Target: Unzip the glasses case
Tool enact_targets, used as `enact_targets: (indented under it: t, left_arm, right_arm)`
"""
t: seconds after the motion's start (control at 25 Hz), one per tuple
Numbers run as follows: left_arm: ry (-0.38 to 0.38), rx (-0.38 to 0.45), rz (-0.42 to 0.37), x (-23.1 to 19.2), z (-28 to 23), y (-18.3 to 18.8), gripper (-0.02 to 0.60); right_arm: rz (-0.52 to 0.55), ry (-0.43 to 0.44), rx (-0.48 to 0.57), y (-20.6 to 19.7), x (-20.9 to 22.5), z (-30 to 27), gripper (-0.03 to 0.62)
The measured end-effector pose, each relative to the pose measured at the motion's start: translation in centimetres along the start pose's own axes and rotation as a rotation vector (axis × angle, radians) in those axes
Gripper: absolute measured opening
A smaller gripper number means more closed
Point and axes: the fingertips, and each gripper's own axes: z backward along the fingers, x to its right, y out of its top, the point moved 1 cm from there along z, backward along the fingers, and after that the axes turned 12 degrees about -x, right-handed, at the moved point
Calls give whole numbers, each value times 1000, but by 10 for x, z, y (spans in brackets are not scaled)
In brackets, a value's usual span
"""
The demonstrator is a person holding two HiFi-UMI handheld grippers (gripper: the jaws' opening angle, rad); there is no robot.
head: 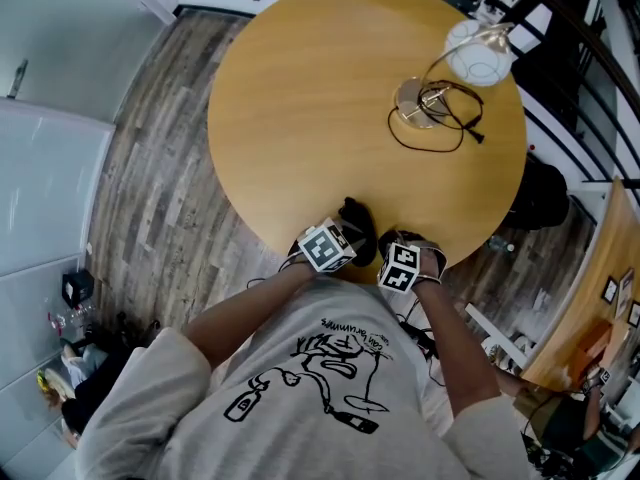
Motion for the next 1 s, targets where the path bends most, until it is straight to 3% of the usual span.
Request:
enact_targets:
  t: [0.68, 1.0]
  left_arm:
    - [-1, -52, -23, 0, -1, 0, 8]
    - [38, -54, -46, -2, 6, 4, 8]
  right_arm:
    - [149, -89, -54, 17, 41, 7, 23]
    - [204, -126, -68, 25, 59, 7, 23]
